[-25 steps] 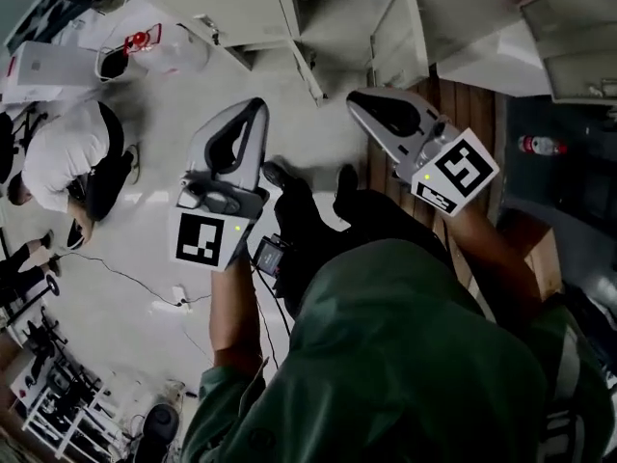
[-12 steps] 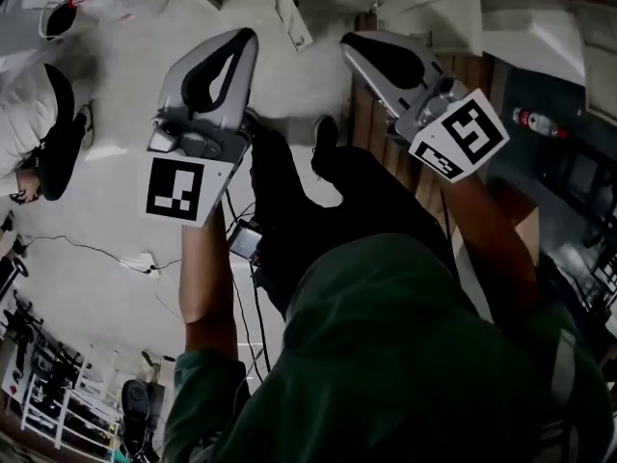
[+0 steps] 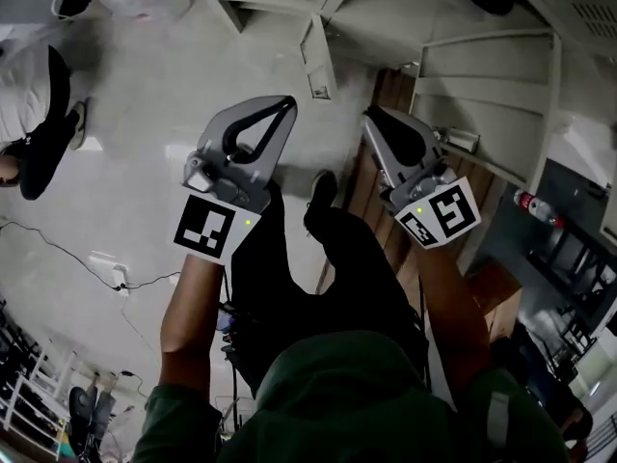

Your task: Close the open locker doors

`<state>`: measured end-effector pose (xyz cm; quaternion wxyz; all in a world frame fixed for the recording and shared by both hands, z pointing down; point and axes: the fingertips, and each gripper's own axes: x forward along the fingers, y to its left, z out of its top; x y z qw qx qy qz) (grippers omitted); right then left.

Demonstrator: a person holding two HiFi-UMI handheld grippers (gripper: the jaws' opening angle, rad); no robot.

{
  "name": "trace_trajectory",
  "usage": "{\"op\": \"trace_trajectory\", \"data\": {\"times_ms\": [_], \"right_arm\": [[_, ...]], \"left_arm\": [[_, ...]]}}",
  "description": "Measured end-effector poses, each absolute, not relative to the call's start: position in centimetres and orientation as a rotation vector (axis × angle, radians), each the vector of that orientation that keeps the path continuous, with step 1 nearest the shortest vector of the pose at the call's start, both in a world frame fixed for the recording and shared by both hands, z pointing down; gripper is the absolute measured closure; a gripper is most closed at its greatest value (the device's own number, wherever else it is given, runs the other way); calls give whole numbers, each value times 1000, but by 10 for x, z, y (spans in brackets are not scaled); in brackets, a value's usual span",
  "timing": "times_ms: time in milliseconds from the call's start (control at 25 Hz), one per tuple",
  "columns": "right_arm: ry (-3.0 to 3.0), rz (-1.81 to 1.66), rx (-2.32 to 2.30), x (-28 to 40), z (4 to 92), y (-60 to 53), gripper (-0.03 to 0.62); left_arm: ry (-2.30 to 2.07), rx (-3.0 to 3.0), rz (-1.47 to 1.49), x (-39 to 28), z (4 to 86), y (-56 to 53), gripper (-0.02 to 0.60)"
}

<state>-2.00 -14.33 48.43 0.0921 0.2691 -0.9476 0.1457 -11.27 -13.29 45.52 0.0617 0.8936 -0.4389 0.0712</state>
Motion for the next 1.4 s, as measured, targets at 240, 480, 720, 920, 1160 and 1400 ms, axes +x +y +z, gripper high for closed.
{"op": "trace_trajectory", "data": {"times_ms": [240, 480, 720, 920, 1160, 1400], "right_arm": [[-2798, 478, 830, -23, 552, -139, 586], [-2772, 516, 840, -18, 587, -141, 586], [-2746, 446, 825, -26, 627, -151, 586], [-2705, 494, 864, -24, 677, -138, 585], [-2652, 460, 919, -11, 726, -145, 523], [-2586, 428, 907, 1, 775, -146, 514]], "left_arm": [[-1334, 2652, 170, -113, 511, -129, 581], [-1273, 2748, 260, -109, 539, -136, 581], [-1346, 2661, 165, -121, 571, -148, 581], [-1290, 2661, 215, -118, 623, -135, 581], [-1281, 2677, 267, -121, 668, -134, 581], [-1296, 2663, 228, -121, 700, -143, 581]]}}
